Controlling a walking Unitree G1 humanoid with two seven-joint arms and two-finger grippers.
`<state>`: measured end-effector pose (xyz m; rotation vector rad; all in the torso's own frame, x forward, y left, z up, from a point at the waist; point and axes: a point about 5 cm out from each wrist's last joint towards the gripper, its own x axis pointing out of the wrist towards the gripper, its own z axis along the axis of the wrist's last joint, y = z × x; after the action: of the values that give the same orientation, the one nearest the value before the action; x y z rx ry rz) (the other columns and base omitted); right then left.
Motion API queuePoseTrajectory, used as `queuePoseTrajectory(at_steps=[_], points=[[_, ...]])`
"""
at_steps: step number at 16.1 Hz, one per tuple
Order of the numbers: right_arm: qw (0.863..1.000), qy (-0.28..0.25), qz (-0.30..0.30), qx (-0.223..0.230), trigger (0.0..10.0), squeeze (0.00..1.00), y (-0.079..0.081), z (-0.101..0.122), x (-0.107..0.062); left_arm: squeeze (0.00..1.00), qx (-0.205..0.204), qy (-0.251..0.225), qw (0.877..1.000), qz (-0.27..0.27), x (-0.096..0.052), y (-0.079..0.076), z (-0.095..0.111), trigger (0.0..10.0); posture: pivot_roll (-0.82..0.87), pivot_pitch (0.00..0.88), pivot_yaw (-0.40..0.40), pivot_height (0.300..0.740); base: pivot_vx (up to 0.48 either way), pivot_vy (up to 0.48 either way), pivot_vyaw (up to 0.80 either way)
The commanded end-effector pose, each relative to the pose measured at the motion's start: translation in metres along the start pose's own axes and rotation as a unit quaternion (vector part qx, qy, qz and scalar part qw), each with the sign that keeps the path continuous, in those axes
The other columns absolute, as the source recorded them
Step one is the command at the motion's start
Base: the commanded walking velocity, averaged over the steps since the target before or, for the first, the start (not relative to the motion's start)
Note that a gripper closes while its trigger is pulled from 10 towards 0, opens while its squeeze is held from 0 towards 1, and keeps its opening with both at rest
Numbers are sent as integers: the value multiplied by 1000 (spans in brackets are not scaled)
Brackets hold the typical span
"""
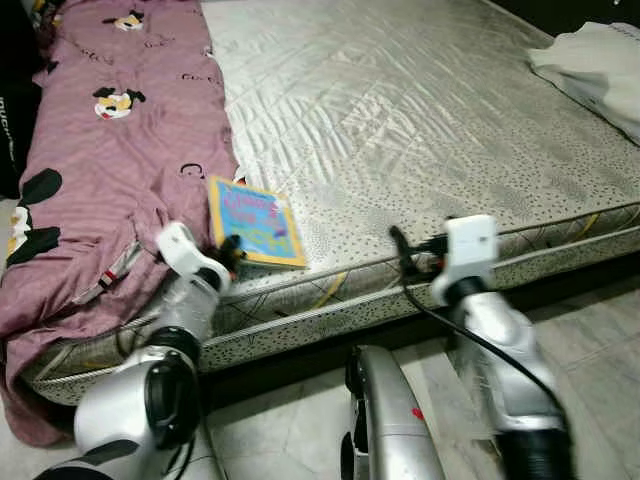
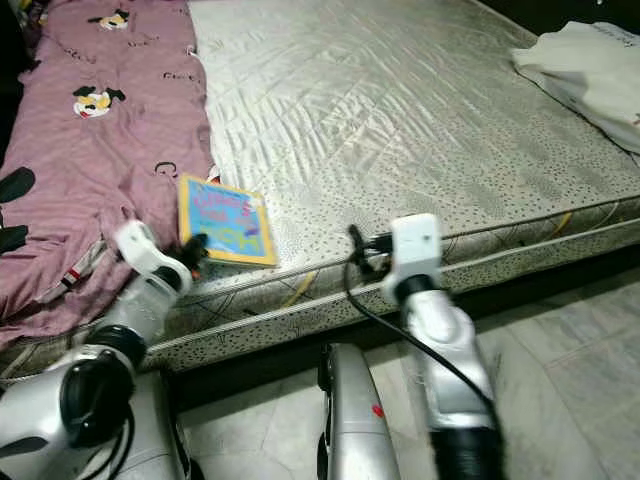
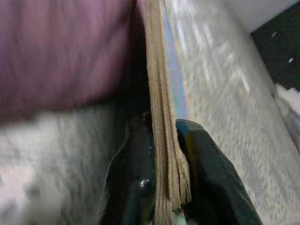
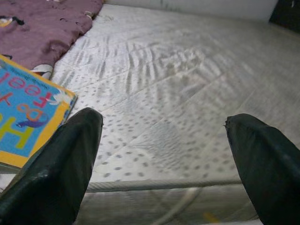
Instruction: Clean up the room
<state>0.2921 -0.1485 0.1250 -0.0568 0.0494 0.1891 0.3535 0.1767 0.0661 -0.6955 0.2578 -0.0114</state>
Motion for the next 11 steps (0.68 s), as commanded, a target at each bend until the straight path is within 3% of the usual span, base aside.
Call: queuePoseTrajectory(at_steps=[1,2,4,5,6,7,11], points=[[1000,1,-4,7,10000,0,2,-1,5,0,28,-37,999,1,0,4,20,0,-43,0,-12,508,0,0,0],[1000,1,-1,9,10000,0,6,-2,10,0,33,-49,998,0,-1,5,27,0,-17,0,-8,508,0,0,0],[999,-6,0,43,10000,0,17,-1,23,0,104,-94,989,-38,-1,-5,48,0,30,0,-2,508,0,0,0],[998,-14,3,59,10000,0,21,1,29,0,173,-124,975,-67,-4,-16,60,0,59,0,5,508,0,0,0],[997,-17,3,70,10000,0,25,2,35,0,210,-141,964,-80,-7,-22,67,0,72,0,8,508,0,0,0],[995,-16,-3,96,10000,0,26,3,37,0,254,-158,950,-86,-19,-26,69,0,85,0,10,508,0,0,0],[994,-42,-31,99,10000,0,20,5,40,0,298,-207,931,-40,-61,-25,62,0,107,0,10,508,0,0,0]])
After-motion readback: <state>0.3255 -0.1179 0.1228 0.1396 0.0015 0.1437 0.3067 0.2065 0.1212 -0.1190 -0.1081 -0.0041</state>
